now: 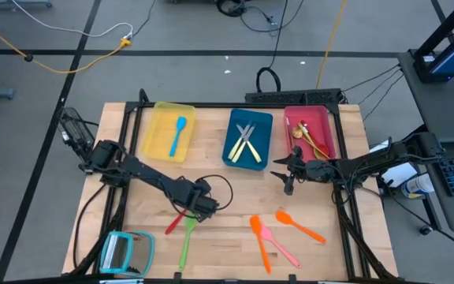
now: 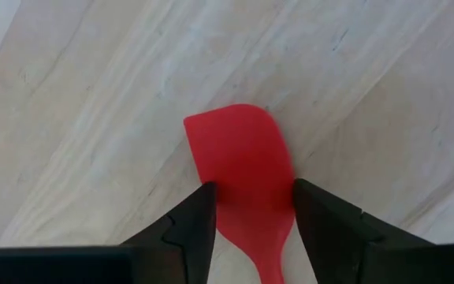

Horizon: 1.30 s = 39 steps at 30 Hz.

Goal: Pick & Place Kitchen Items
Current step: Put the red spatula into the yellow bin

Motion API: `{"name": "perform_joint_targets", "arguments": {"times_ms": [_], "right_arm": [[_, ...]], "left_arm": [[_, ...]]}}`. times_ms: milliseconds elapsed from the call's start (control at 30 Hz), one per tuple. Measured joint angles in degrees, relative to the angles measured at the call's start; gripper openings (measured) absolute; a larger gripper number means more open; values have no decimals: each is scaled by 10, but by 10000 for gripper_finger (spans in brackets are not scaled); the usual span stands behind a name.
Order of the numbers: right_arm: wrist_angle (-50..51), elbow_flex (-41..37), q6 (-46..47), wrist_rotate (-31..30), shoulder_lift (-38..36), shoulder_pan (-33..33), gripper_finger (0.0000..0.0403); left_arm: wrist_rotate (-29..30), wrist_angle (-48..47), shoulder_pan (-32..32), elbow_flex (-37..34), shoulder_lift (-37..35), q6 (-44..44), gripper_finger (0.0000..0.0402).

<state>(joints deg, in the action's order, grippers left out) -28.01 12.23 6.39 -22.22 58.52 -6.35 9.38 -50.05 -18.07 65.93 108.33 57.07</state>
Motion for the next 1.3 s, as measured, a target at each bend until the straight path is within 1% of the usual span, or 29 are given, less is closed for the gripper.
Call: {"name": "perform_joint_targets", "arguments": {"times_ms": [167, 433, 533, 900, 1000, 1167, 1300], "right_arm": [[0, 0, 0, 0, 0, 0, 201], [-4, 0, 0, 0, 0, 0, 201], [-2, 0, 0, 0, 0, 0, 201], [-2, 0, 0, 0, 0, 0, 201], [-3, 0, 0, 0, 0, 0, 201], [-3, 0, 0, 0, 0, 0, 201], [-4, 0, 0, 0, 0, 0, 201]], "left_arm": [[-8, -6, 2, 2, -10, 2, 174], [7, -38, 3, 0, -52, -4, 211], [17, -43, 3, 0, -61, -2, 219], [27, -35, 7, -17, -63, 15, 208], [27, -12, 7, -37, -63, 20, 203], [22, 58, 7, -74, -66, 22, 202], [20, 78, 7, -87, -67, 28, 202]]}}
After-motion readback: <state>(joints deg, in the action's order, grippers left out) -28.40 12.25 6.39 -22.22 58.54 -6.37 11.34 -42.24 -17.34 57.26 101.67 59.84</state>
